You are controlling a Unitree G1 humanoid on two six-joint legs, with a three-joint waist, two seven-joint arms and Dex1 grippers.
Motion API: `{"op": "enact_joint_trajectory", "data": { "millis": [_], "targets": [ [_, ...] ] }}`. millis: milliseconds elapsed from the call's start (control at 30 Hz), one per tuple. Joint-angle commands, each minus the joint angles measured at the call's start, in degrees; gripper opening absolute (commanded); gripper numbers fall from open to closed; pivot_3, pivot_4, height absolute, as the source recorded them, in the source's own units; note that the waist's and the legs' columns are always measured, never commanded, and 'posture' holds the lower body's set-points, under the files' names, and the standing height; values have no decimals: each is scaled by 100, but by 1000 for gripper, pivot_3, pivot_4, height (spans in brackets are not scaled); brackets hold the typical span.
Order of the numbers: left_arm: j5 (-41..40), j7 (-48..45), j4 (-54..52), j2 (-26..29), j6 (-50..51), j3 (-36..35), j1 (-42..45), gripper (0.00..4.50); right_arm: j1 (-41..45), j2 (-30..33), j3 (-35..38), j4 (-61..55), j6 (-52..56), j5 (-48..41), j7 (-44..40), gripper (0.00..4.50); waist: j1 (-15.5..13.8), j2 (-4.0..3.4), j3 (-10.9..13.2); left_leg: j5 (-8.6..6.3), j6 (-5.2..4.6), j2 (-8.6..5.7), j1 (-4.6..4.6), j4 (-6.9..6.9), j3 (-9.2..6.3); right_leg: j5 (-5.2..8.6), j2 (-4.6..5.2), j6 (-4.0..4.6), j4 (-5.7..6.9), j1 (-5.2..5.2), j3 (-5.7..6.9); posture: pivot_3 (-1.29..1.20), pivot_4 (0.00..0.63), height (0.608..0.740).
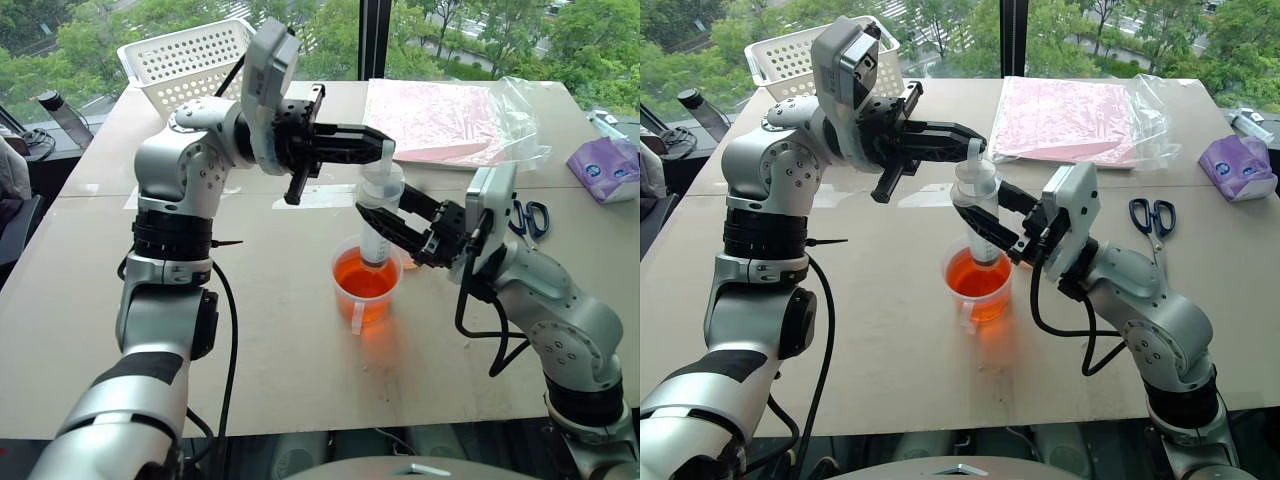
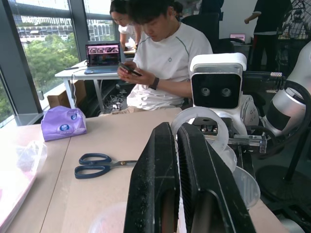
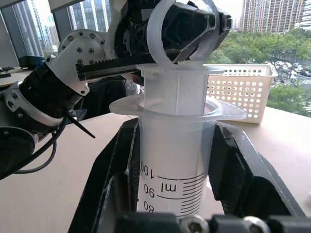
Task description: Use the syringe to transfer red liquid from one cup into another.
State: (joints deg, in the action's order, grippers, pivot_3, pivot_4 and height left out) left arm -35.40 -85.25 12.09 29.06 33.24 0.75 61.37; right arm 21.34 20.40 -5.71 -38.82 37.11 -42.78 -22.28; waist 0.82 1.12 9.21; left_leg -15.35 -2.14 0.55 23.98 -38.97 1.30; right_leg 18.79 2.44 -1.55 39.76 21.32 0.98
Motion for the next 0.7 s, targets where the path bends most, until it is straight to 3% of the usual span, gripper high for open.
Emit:
{"op": "enact_joint_trajectory", "data": {
  "millis": [33,700],
  "targets": [
    [-58,154,-19,4,-128,-195,245,91,-40,45,-150,-129,57,-38,-155,1492,0,0,0,0,0,0,0,0,0,0,0,0,0,0,0,0,150,740],
    [-69,195,73,-32,-136,-239,292,91,-32,25,-92,-172,169,-125,-111,1492,0,0,0,0,0,0,0,-1,0,0,0,0,1,0,0,0,150,740]
  ]
}}
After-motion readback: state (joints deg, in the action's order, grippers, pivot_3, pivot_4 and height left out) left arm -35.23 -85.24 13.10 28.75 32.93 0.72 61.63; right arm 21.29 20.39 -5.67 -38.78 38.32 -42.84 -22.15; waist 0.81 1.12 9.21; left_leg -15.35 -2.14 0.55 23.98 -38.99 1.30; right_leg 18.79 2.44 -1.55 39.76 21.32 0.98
